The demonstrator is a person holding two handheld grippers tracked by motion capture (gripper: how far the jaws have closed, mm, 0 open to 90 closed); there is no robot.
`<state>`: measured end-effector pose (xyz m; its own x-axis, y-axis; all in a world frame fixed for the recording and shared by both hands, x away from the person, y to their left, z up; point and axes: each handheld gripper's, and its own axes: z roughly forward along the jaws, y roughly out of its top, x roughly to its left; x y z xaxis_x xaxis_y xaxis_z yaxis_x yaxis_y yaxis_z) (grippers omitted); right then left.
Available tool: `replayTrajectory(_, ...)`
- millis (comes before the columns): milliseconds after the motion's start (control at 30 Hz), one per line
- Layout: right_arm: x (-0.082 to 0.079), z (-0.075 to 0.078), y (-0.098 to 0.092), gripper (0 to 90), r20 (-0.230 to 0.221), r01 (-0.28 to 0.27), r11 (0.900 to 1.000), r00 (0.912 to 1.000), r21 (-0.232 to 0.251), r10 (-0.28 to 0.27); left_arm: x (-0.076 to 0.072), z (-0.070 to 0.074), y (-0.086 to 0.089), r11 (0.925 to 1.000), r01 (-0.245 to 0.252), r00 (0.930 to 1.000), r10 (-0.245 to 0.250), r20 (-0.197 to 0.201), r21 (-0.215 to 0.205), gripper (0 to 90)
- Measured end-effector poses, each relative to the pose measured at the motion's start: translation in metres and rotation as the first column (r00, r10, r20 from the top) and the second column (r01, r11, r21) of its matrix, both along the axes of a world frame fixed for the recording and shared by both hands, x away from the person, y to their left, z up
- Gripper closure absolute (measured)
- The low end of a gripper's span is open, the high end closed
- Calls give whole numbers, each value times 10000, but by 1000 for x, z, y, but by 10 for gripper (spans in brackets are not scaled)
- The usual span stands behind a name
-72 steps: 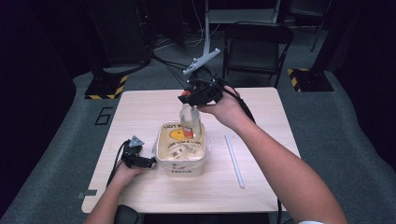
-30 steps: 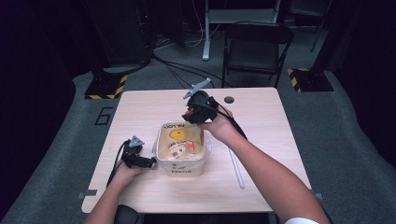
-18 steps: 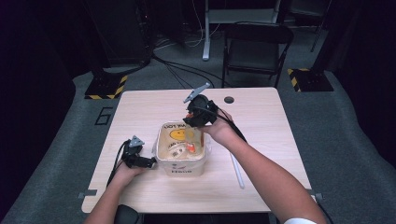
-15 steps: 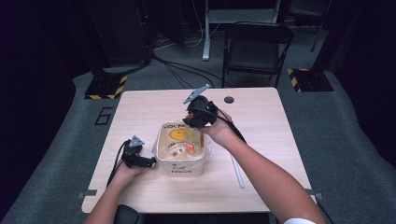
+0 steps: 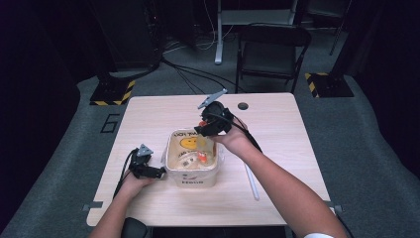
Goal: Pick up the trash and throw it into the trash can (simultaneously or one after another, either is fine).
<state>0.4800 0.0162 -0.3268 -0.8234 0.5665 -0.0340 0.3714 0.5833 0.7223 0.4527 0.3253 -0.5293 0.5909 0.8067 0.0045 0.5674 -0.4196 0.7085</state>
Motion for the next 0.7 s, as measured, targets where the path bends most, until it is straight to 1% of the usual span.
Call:
replayTrajectory(33, -2, 0, -1, 452, -17, 66, 10000, 10000, 52, -66, 0, 0, 0, 10000, 6, 10000, -6, 2, 4, 9)
replayTrajectory(67, -3, 0, -2, 437, 77, 70, 9999, 9999, 95, -71, 0, 0, 0, 10000, -3, 10000, 3, 1, -4, 9)
replayTrajectory(133, -4, 0, -3, 426, 124, 107, 9999, 9999, 108, -108, 0, 0, 0, 10000, -1, 10000, 1, 0, -1, 8)
replayTrajectory(167, -6, 1, -6, 403, 228, 166, 9998, 9996, 89, -168, 0, 0, 0, 10000, -17, 10000, 17, -22, -44, 8)
replayTrajectory(200, -6, 1, -8, 401, 292, 146, 9998, 9995, 127, -150, 0, 0, 0, 10000, -20, 10000, 20, -22, -46, 9)
replayTrajectory(233, -8, 1, -10, 398, 210, 287, 9992, 9994, 269, -293, 0, 0, 0, 10000, -20, 10000, 20, -21, -46, 8)
replayTrajectory(267, -9, 1, -12, 394, 176, 314, 9989, 9993, 357, -320, 0, 0, 0, 10000, -21, 10000, 21, -25, -48, 9)
replayTrajectory(300, -9, 1, -13, 392, 152, 375, 9985, 9992, 399, -381, 0, 0, 0, 10000, -27, 10000, 27, -23, -51, 8)
replayTrajectory(367, -11, 0, -18, 393, 244, 419, 9983, 9988, 409, -430, 0, 0, 0, 10000, -26, 10000, 26, -24, -50, 8)
replayTrajectory(400, -12, 0, -20, 393, 395, 373, 9984, 9985, 424, -389, 0, 0, 0, 10000, -22, 10000, 22, -22, -51, 9)
replayTrajectory(467, -14, 0, -23, 394, 320, 470, 9976, 9983, 503, -486, 0, 0, 0, 10000, -24, 10000, 24, -23, -49, 8)
replayTrajectory(500, -17, 0, -30, 400, 454, 467, 9973, 9978, 575, -493, 0, 0, 0, 10000, -16, 10000, 15, -24, -42, 9)
replayTrajectory(533, -19, 0, -33, 403, 402, 558, 9965, 9975, 624, -584, 0, 0, 0, 10000, -22, 10000, 22, -25, -47, 9)
replayTrajectory(567, -19, -1, -36, 406, 487, 518, 9965, 9973, 662, -550, 0, 0, 0, 10000, -22, 10000, 22, -25, -47, 9)
replayTrajectory(600, -21, -1, -39, 410, 441, 628, 9954, 9968, 719, -661, 0, 0, 0, 10000, -25, 10000, 25, -23, -50, 9)
replayTrajectory(633, -22, -1, -43, 414, 558, 605, 9955, 9964, 729, -646, 0, 0, 0, 10000, -26, 10000, 26, -24, -49, 9)
replayTrajectory(667, -22, -1, -43, 414, 558, 605, 9955, 9964, 729, -646, 0, 0, 0, 10000, -26, 10000, 26, -24, -49, 8)
replayTrajectory(700, -24, -3, -49, 420, 551, 728, 9943, 9955, 774, -772, 0, 0, 0, 10000, -36, 10000, 36, 2, -55, 8)
